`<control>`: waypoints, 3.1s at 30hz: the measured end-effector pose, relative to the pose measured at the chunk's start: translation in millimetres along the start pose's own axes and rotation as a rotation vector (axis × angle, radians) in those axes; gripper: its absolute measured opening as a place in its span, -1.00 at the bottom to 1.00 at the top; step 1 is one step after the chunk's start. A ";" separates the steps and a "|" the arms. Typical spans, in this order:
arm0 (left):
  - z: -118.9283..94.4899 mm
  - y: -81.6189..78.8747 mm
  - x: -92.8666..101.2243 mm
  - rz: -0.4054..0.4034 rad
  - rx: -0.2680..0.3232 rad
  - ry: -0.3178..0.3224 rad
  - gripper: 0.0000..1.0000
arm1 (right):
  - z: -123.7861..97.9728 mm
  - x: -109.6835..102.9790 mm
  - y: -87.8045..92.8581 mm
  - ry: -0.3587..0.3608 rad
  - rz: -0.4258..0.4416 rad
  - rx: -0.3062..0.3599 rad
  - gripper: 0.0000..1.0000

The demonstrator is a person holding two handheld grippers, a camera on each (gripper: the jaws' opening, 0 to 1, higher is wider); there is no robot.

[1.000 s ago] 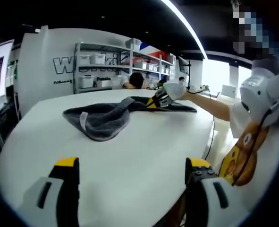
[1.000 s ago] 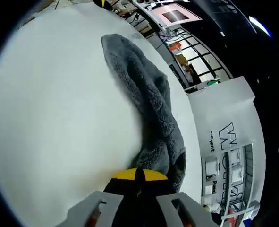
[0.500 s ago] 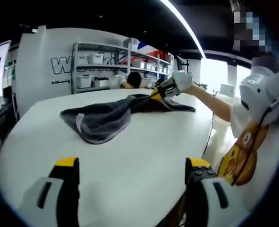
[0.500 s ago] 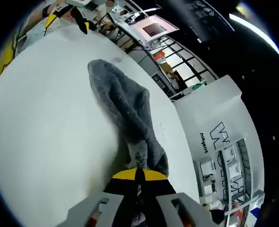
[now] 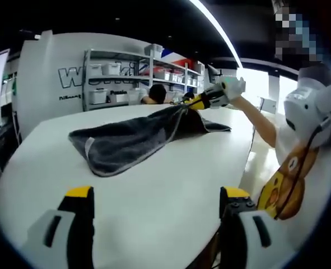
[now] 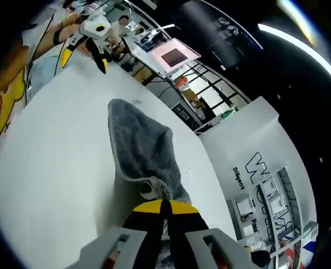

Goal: Fold the towel on the table until its edges align and the towel forms a compact rectangular stack.

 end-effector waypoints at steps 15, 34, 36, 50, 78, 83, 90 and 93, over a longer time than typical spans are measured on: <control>-1.0 -0.5 2.9 0.004 -0.001 -0.001 0.95 | -40.5 -19.8 -29.3 -0.042 -0.020 0.070 -0.96; -2.9 0.9 3.7 0.004 0.006 -0.003 0.95 | -48.7 -37.7 -37.7 -0.113 -0.012 0.068 -0.96; -3.1 1.2 3.8 0.004 0.005 -0.002 0.95 | -49.1 -43.2 -37.5 -0.130 -0.012 0.064 -0.96; -2.2 2.2 3.7 0.001 0.003 0.002 0.95 | -49.3 -81.2 -32.0 -0.258 -0.004 0.031 -0.95; 2.7 4.4 2.8 -0.007 -0.004 0.014 0.94 | -45.8 -110.2 -20.9 -0.363 0.050 -0.002 -0.91; 2.0 4.4 2.2 -0.008 -0.002 0.011 0.94 | -47.8 -105.3 -21.6 -0.350 0.071 0.009 -0.83; 1.5 6.3 1.4 -0.012 -0.003 0.009 0.94 | -54.3 -92.9 -21.6 -0.300 0.114 0.025 -0.76; 1.1 6.3 0.7 -0.013 -0.001 0.007 0.94 | -58.3 -91.0 -20.7 -0.285 0.122 0.024 -0.74</control>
Point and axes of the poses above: the point that each gripper's makers call its tool centre point, and the gripper's own axes: z roughly forward along the fingers, x roughly to its right, y roughly out of its underside, the point moved 4 cm from there along -z, roughly backward along the fingers, and after that the axes turned 15 degrees about y, right-handed, at the moved point
